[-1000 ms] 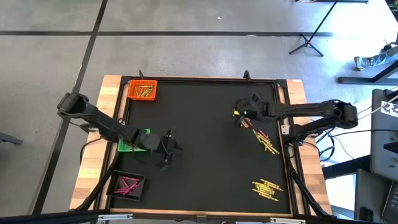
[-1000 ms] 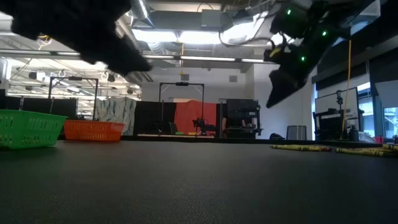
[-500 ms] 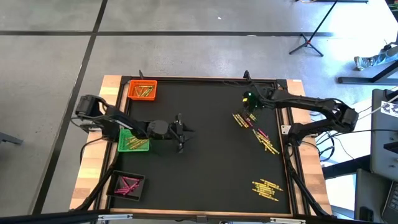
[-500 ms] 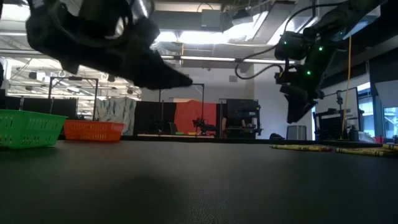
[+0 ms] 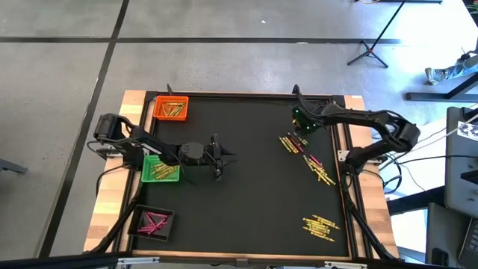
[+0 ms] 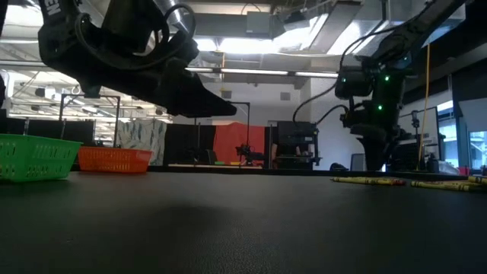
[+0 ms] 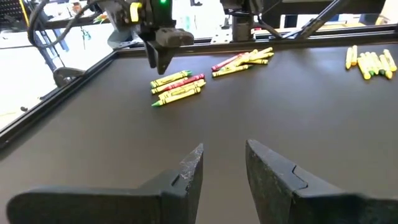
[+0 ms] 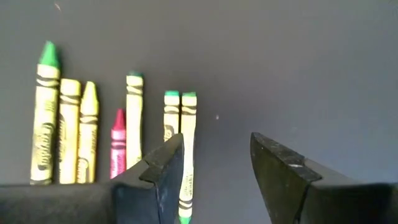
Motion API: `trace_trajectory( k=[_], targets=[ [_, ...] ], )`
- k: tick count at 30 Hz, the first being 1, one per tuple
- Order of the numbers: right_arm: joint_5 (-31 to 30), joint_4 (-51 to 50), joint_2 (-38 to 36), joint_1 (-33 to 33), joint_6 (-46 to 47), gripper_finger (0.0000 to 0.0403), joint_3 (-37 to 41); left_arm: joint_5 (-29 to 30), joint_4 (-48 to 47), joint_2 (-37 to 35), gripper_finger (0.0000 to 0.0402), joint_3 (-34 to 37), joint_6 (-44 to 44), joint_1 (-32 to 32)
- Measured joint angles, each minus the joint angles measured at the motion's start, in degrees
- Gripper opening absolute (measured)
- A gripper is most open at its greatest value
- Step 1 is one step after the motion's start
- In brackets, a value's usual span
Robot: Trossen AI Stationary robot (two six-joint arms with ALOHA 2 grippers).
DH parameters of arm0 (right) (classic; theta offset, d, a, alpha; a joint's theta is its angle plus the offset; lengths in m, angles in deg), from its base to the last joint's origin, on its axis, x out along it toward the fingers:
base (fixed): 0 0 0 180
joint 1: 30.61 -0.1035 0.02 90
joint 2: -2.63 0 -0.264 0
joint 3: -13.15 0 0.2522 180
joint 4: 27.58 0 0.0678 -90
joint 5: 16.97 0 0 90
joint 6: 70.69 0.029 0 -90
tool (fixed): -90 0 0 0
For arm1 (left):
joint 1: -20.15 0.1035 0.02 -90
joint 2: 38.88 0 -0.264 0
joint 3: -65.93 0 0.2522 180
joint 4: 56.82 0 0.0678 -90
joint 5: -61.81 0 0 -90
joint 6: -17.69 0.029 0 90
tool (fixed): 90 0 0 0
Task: Sort crayons
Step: Put the green crayon into the orange bin
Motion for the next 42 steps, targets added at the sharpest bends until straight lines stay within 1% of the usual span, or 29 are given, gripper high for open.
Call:
trace_trajectory(
  k=[10,16,19,26,30,32,36,38,42],
  targets=[
    [0.08,-0.46,3.8,0.02,-0.02,0.0182,0.0,-0.01,-0.02,-0.01,0.0105,0.0,-0.04,-0.06],
    [-0.85,-0.32,5.66,0.0,-0.16,0.0179,-0.19,-0.01,-0.01,-0.02,0.0105,0.0,-0.07,-0.22],
    [-0.53,-0.31,5.79,0.0,-0.17,0.0159,-0.2,-0.01,-0.01,-0.02,0.0105,0.0,-0.04,-0.31],
    [-0.05,-0.16,5.85,-0.07,-0.19,0.0058,-0.17,0.0,-0.01,-0.02,0.0105,0.0,-0.07,-0.31],
    [-2.37,-0.23,5.88,-0.09,-0.36,0.0012,-0.16,0.01,-0.01,-0.04,0.0105,-0.01,-0.09,-0.31],
    [-3.63,-0.32,5.92,-0.09,-0.75,0.0008,-0.4,0.01,0.01,-0.04,0.0105,-0.02,-0.11,-0.31],
    [-7.67,-0.68,5.63,-0.9,-1.62,0.002,-2.15,0.01,-0.01,-0.04,0.0105,-0.02,-0.21,-0.37],
    [-10.16,-0.47,4.27,-2.53,-1.7,0.002,-3.21,0.0,0.0,-0.04,0.0105,-0.02,-0.43,-0.44],
    [-11.7,1.73,0.36,-7.57,-1.8,0.0012,-3.89,-0.03,-0.01,-0.04,0.0105,-0.02,-1.2,-0.44]
  ],
)
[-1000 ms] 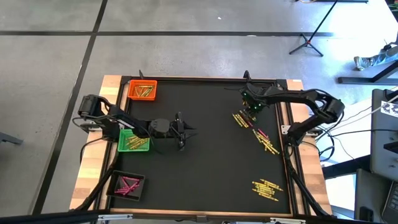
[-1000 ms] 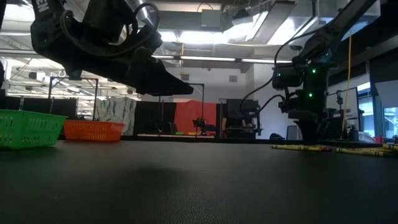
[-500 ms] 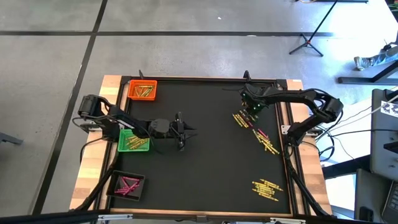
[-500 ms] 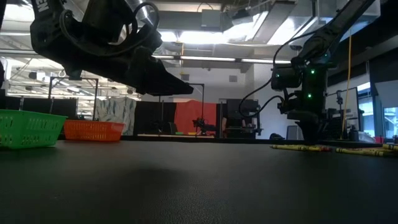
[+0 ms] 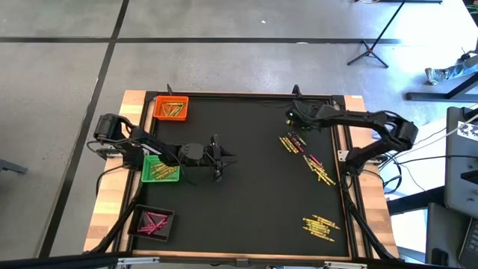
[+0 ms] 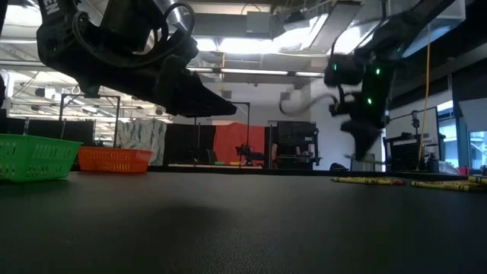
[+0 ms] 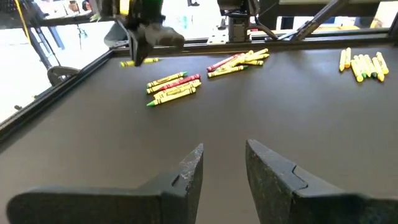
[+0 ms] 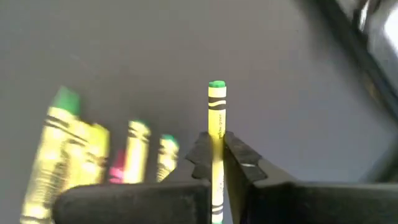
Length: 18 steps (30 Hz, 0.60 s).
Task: Sort crayons
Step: Put the green crayon into the orange bin
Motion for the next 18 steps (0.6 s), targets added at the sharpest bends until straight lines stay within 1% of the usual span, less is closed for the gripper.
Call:
trace_trajectory(
  k=[5,8,13,18],
  targets=[
    [0.38,11.47,-5.1,-7.93,-0.22,0.0014,2.57,-0.07,0.02,0.0,0.0108,0.0,-2.16,0.02],
    [1.25,21.51,-6.26,-12.74,-1.46,0.0015,5.69,-0.16,0.04,0.0,0.0126,-0.02,-3.22,0.09],
    [6.28,43.04,-4.95,-19.81,-2.22,0.0014,10.98,-0.18,0.26,0.0,0.0165,-0.13,-3.81,0.09],
    [7.27,59.07,-1.06,-26.16,-2.44,0.0016,13.2,-0.17,0.39,-0.02,0.0173,-2.01,-3.75,0.09]
  ],
)
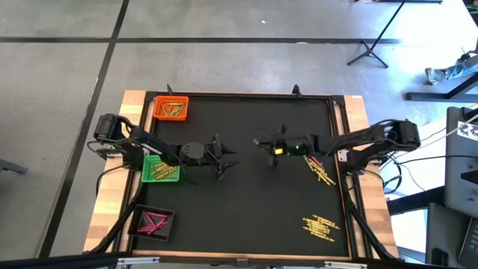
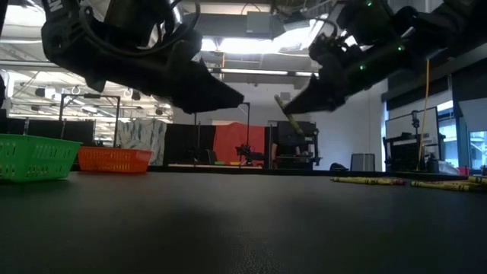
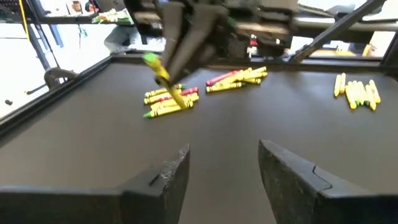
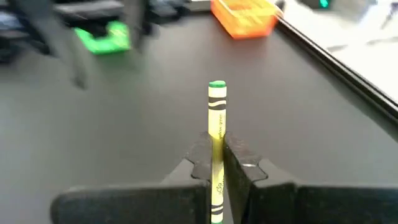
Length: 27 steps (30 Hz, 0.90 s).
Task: Sort crayons
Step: Put the green crayon into the orange bin
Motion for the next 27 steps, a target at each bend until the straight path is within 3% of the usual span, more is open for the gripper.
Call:
trace_trajectory(
  k=[13,21,27],
  targets=[
    [1.48,30.71,12.73,-8.15,-6.9,0.0016,0.05,0.18,-0.1,-0.02,0.0172,-0.21,-0.07,-2.31],
    [2.96,39.27,17.96,-8.33,-7.1,0.0017,-0.18,0.35,1.09,-0.02,0.0172,-1.21,-1.68,-2.34],
    [6.76,39.63,19.33,-8.33,-7.34,0.0017,-3.18,0.02,1.51,0.82,0.0172,-3.08,-2.24,-2.35]
  ],
)
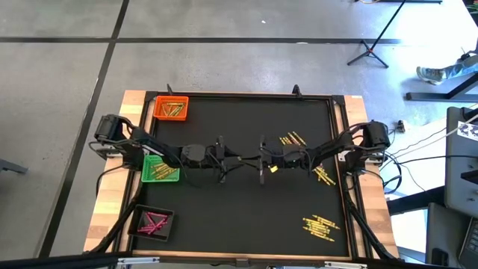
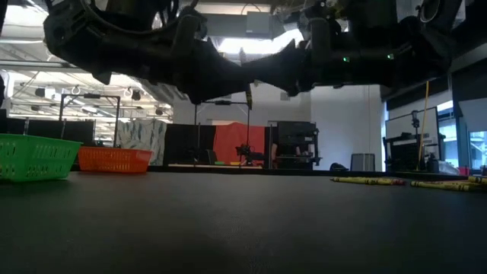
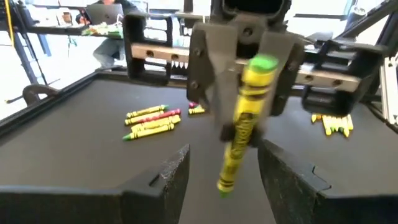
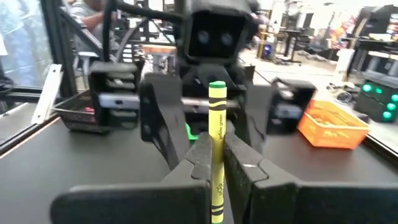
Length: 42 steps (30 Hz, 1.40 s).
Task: Sort crayons
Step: Put the green crayon into the orange bin
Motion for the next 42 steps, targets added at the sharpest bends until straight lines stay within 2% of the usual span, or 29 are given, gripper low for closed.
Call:
trace_trajectory(
  k=[10,13,26,28,31,34,37,42],
  targets=[
    [0.7,-1.63,0.01,0.0,-0.54,0.0017,-0.69,2.65,0.87,2.09,0.0171,-1.05,0.51,-1.55],
    [0.7,-1.59,0.01,0.0,-0.62,0.0017,-0.69,3.48,1.24,2.02,0.016,-1.07,1.54,-2.12],
    [0.28,-3.42,-0.01,0.0,3.59,0.0017,-2.42,3.7,1.67,2.02,0.0019,-1.07,3.98,-2.17],
    [0.33,-3.85,-0.01,0.0,5.58,0.0017,-2.7,3.67,1.68,1.98,0.0008,-1.07,3.96,-2.19],
    [0.44,-4.12,-0.01,0.0,5.86,0.002,-2.72,3.65,1.31,1.98,0.001,-1.05,3.96,-2.19],
    [2.53,-4.62,-0.4,0.01,6.04,0.0043,-2.72,3.61,1.07,1.97,0.0012,-1.06,4.04,-2.2],
    [4.78,-6.32,-2.83,0.07,6.02,0.0082,-2.42,3.66,-2.81,0.37,0.0012,-1.05,4.13,-2.19],
    [4.8,-11.62,-10.85,0.0,3.78,0.0136,1.36,8.84,-18.81,-6.5,0.0013,-1.03,3.28,-2.16]
  ],
)
